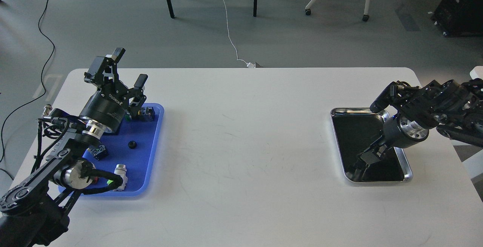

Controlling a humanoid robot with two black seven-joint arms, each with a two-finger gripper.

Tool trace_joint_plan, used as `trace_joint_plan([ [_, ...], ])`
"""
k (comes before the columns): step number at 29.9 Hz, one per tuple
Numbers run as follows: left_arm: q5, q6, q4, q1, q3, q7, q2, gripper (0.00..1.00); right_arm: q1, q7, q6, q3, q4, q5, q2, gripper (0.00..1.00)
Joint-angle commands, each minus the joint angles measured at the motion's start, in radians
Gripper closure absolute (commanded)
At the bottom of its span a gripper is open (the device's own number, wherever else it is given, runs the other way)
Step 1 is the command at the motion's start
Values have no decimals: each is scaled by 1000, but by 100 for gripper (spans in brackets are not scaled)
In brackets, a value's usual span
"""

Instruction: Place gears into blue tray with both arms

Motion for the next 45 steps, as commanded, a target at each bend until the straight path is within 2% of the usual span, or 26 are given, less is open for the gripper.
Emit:
trace_joint_plan([
  [1,0,0,0,0,0,1,-1,2,-12,0,-7,0,-2,3,0,27],
  [10,0,0,-15,9,0,1,2,2,-47,0,-52,2,-27,55,19,32],
  [14,0,0,-17,9,0,1,5,2,-47,0,-50,0,-27,60,28,41],
  [26,0,0,-17,9,0,1,4,2,-59,0,-49,-3,-36,58,30,43],
  [34,0,-1,-17,9,0,1,4,2,-59,0,-49,-3,-40,58,28,73],
  [39,0,-1,-17,9,0,1,2,2,-59,0,-47,-4,-39,58,27,80],
  [45,0,-1,-17,9,0,1,4,2,-49,0,-47,-3,-36,60,25,81],
])
